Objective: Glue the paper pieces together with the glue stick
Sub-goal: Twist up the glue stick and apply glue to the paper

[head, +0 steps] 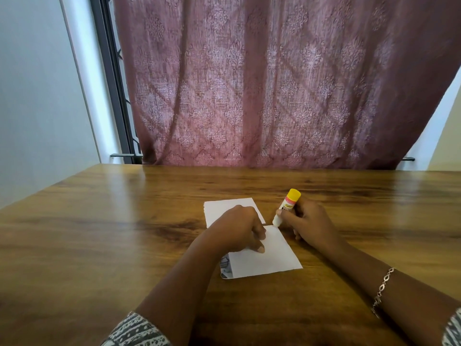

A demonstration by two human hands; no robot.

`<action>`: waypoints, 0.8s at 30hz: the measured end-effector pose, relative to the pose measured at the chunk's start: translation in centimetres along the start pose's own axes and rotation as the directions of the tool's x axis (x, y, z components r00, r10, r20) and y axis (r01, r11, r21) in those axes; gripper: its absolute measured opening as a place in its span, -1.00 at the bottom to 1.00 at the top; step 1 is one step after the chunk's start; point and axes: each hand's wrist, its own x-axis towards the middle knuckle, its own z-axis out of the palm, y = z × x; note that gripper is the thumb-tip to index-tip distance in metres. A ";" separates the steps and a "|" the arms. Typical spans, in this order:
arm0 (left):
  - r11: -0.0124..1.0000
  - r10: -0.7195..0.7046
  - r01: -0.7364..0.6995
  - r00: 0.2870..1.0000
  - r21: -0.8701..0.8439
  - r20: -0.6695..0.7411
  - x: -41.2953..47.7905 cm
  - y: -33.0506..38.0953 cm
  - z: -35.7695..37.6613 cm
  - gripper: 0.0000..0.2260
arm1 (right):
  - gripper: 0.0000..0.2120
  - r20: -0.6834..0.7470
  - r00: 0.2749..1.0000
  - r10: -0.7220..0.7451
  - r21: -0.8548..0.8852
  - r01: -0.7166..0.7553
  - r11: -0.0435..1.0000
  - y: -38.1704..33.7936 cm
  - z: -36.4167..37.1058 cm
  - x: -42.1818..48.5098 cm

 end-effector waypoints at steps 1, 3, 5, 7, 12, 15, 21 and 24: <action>1.000 -0.001 0.001 1.000 0.001 0.001 0.0 0.0 0.0 -0.68 | -0.81 0.006 1.000 -0.006 -0.005 0.006 1.000 0.1 0.0 0.0; 1.000 0.002 -0.002 1.000 0.006 0.007 0.0 0.0 0.0 -0.68 | -0.79 0.012 1.000 -0.021 -0.014 0.021 1.000 0.1 0.1 0.1; 1.000 0.008 -0.008 1.000 0.007 0.011 0.0 0.0 -0.1 -0.68 | -0.78 0.020 0.999 -0.039 -0.022 0.039 0.999 0.1 0.0 0.2; 1.000 0.009 -0.009 1.000 0.003 0.011 0.0 0.0 0.0 -0.68 | -0.78 0.026 0.998 -0.051 -0.029 0.051 0.998 0.1 0.0 0.2; 1.000 0.007 -0.007 1.000 0.003 0.016 0.1 0.0 0.0 -0.68 | -0.77 0.032 0.998 -0.051 -0.062 0.053 0.997 0.1 0.2 0.3; 1.000 0.013 -0.013 1.000 0.006 0.015 0.1 -0.1 0.0 -0.68 | -0.75 0.030 0.998 -0.054 -0.068 0.056 0.996 0.2 0.2 0.3; 1.000 0.014 -0.015 1.000 0.012 0.008 0.1 -0.1 0.1 -0.67 | -0.77 0.036 0.996 -0.087 -0.086 0.090 0.992 0.2 0.3 0.3; 1.000 0.018 -0.018 1.000 0.007 0.007 0.1 0.0 0.0 -0.67 | -0.76 0.038 0.996 -0.079 -0.081 0.082 0.993 0.2 0.2 0.2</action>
